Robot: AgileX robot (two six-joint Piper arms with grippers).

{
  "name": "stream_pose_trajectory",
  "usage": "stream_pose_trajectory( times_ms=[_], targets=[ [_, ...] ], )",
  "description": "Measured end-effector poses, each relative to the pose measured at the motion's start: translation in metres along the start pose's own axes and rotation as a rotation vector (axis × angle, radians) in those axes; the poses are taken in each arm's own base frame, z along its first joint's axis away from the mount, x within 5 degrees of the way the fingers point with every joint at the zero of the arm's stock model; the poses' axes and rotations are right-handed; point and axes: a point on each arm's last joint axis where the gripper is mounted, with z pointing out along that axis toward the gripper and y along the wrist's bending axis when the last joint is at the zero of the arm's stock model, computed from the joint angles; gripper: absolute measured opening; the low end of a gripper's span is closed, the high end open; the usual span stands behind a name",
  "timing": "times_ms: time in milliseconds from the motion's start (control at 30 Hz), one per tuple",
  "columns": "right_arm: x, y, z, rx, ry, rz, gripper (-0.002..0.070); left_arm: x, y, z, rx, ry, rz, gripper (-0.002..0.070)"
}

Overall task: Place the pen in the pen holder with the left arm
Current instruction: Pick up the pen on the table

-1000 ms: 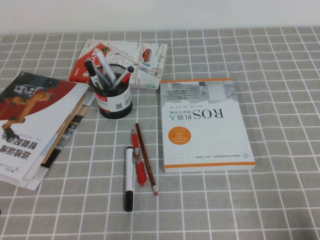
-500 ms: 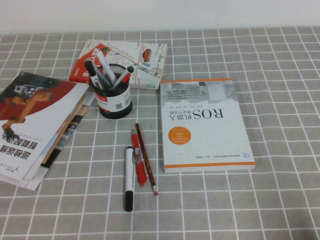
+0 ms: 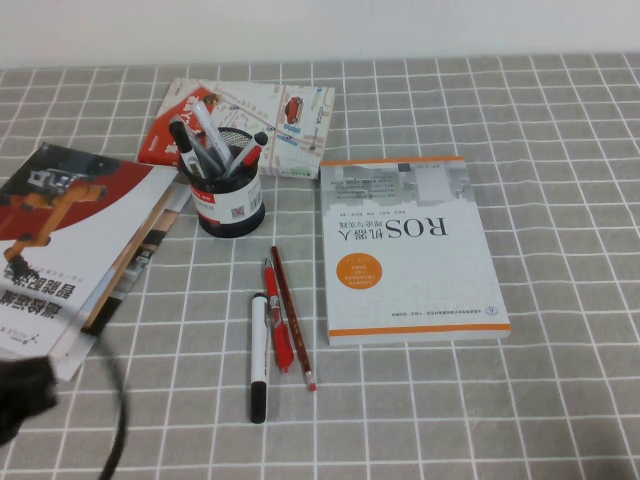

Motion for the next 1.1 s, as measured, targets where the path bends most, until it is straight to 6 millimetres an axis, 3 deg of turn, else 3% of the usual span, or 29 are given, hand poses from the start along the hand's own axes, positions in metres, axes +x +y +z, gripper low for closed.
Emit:
stream_pose_trajectory(
  times_ms=[167,300,633,833,1000,1100],
  targets=[
    [0.0,0.0,0.0,0.0,0.0,0.0,-0.0015,-0.029,-0.003,0.035,0.026,0.162,0.06,-0.0002],
    [0.0,0.0,0.0,0.0,0.0,0.0,-0.0015,-0.039,-0.007,0.07,0.056,0.286,0.089,-0.0002],
    [0.0,0.0,0.0,0.0,0.0,0.0,-0.0015,-0.038,-0.068,0.152,0.086,0.516,0.281,-0.0002],
    [0.0,0.0,0.0,0.0,0.0,0.0,-0.0015,-0.04,-0.096,0.181,0.04,0.585,0.371,-0.0002],
    [0.0,0.0,0.0,0.0,0.0,0.0,-0.0015,-0.04,-0.097,0.195,0.015,0.628,0.434,0.0008],
    [0.0,0.0,0.0,0.0,0.0,0.0,-0.0015,-0.04,-0.097,0.2,0.012,0.64,0.465,0.0078]
  ],
)
